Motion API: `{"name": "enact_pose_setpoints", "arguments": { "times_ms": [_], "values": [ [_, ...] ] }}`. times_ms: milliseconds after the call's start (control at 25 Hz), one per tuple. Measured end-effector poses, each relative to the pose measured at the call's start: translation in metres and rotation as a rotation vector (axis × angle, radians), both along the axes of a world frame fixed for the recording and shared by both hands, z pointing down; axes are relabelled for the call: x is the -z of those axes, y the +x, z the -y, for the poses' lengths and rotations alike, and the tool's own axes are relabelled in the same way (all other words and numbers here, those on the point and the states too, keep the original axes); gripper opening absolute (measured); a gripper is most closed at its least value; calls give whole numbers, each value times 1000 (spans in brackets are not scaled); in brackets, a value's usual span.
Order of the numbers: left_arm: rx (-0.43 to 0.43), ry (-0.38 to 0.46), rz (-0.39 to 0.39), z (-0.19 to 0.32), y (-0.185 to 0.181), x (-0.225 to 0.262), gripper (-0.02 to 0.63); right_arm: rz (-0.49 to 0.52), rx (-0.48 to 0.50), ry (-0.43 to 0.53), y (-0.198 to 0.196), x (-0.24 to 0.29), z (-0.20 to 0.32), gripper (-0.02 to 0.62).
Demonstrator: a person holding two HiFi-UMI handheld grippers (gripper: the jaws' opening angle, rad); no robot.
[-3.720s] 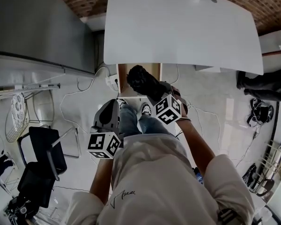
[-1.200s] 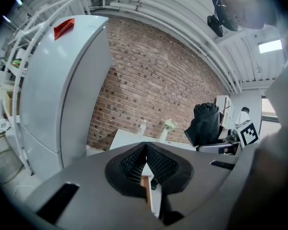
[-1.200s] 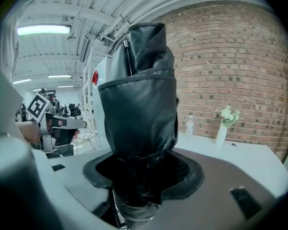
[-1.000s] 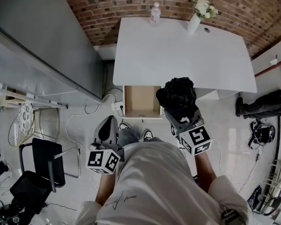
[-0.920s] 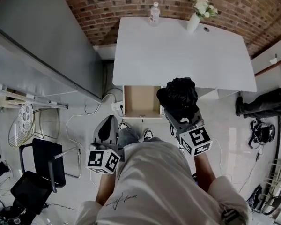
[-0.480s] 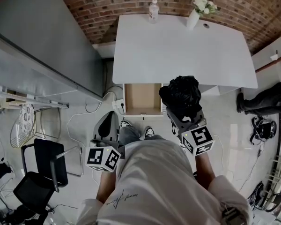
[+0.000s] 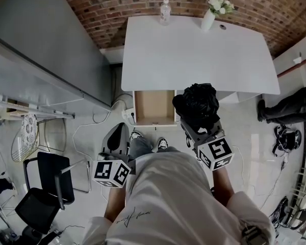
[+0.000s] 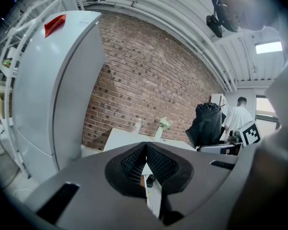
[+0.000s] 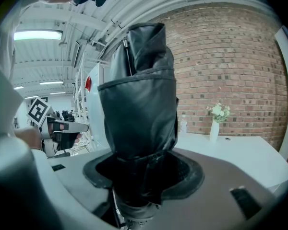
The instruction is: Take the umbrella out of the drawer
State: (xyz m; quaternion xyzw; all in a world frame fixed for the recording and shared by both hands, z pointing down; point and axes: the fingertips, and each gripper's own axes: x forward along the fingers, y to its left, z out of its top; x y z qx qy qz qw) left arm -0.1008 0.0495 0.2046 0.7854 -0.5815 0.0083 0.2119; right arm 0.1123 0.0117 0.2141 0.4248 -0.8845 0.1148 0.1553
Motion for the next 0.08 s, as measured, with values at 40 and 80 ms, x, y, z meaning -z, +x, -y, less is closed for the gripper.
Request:
{"name": "enact_pose_setpoints", "arguments": {
  "times_ms": [40, 80],
  "values": [
    [2, -2, -1, -1, 1, -1, 17, -1, 1, 0, 1, 0, -1, 247],
    [5, -5, -3, -3, 1, -2, 17, -2, 1, 0, 2, -1, -2, 247]
  ]
}}
